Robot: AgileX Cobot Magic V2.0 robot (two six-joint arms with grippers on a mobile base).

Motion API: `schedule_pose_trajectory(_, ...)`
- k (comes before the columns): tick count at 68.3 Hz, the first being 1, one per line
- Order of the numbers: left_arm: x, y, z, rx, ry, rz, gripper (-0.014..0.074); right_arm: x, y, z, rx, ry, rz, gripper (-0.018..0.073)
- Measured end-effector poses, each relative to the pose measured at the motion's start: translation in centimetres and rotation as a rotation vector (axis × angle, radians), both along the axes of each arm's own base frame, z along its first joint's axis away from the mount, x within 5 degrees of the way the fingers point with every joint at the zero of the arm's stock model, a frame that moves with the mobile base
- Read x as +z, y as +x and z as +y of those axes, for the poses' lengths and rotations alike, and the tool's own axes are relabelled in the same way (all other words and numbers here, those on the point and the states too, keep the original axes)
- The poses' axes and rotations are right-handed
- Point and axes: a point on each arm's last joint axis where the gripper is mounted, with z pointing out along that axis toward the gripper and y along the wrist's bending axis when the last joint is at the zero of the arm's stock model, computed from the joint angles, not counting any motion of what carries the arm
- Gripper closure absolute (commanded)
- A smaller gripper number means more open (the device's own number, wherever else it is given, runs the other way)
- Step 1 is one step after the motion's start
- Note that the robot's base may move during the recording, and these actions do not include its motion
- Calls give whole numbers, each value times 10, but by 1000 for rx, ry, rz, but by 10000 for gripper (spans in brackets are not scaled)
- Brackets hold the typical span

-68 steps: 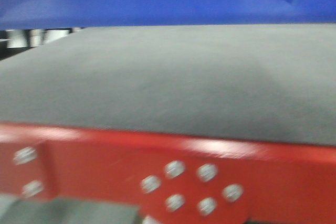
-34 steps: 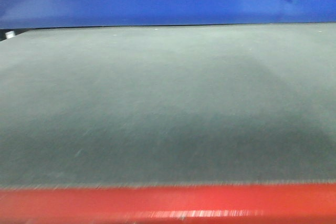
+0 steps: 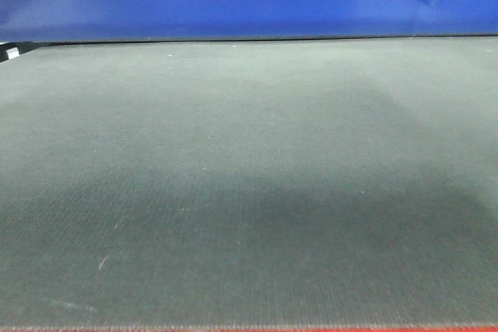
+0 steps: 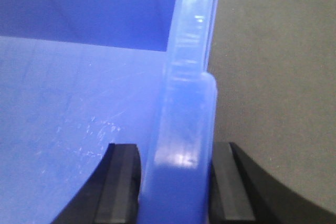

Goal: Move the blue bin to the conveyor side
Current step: 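Carry the blue bin over the grey mat tabletop with both grippers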

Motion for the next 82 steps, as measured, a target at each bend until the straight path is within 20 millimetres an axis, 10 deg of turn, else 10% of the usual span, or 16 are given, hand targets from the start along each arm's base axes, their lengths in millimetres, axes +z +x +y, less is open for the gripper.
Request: schedule_pose_trajectory(82, 0, 0, 0, 0, 0, 0, 596, 2, 1, 0, 0, 7, -19, 638)
